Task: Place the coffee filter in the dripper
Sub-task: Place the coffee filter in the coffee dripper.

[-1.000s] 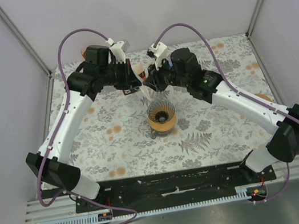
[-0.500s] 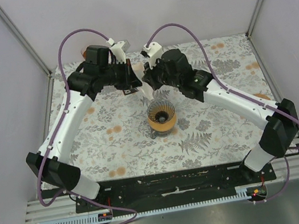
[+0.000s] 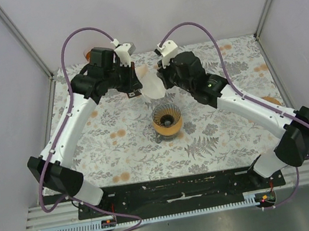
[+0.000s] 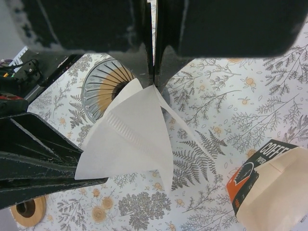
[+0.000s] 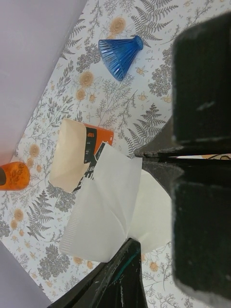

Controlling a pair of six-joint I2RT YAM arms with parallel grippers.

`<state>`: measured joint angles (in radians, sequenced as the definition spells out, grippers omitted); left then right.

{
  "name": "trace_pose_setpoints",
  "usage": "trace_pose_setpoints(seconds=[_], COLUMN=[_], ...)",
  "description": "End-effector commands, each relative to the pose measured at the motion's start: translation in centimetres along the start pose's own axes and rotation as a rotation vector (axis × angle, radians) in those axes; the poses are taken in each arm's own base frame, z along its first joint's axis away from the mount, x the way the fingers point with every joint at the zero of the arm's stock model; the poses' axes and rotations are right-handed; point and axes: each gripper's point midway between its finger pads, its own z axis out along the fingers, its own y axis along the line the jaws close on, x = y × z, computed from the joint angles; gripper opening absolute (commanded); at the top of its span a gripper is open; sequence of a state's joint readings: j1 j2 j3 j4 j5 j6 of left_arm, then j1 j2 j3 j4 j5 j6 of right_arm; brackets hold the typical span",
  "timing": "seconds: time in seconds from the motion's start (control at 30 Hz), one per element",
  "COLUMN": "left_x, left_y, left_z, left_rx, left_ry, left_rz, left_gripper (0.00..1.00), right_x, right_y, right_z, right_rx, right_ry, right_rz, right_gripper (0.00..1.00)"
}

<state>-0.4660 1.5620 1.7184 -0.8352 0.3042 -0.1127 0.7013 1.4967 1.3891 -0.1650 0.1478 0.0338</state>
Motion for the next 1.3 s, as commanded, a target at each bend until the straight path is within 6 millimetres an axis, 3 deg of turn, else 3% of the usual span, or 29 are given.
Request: trace_pose_setpoints(seconds=[0.0, 0.17, 0.27, 0.43, 0.67, 0.9, 1.27], left_x=[0.2, 0.4, -0.6, -4.4, -6.7, -6.9, -4.2], left_y=[1.1, 0.8, 1.7, 5.2, 7.0, 10.1, 10.7], left_z=[-0.8, -0.6, -0.5, 0.2, 2.0, 3.6, 6.4], left_rx=[-0.042, -0.017, -0.063, -0.224, -0.186, -0.141, 0.075], left_ry=[0.006, 0.012, -0.013, -0.12, -0.157, -0.059, 0.035], left_rz=[0.069, 0.069, 0.107, 0.227, 0.425, 0.714, 0.819], left_gripper=[0.02, 0.02, 0.02, 0.02, 0.02, 0.02, 0.02], right_x=[-1.8, -1.9, -3.1, -6.0, -5.4, -5.6, -3.8], right_y=[-2.0, -1.3, -0.8, 0.3, -1.0, -0.9, -0.5], right_z=[-0.8, -0.5, -0.1, 2.8, 6.6, 8.7, 9.9], right_rx=[0.078, 0.037, 0.015, -0.024, 0.028, 0.016, 0.012], right_ry=[-0.065, -0.068, -0.099, -0.148, -0.156, -0.188, -0.156], right_rz=[-0.009, 0.001, 0.008, -0.002, 0.041, 0.084, 0.135], right_gripper=[0.0, 0.0, 0.0, 0.0, 0.0, 0.0, 0.0])
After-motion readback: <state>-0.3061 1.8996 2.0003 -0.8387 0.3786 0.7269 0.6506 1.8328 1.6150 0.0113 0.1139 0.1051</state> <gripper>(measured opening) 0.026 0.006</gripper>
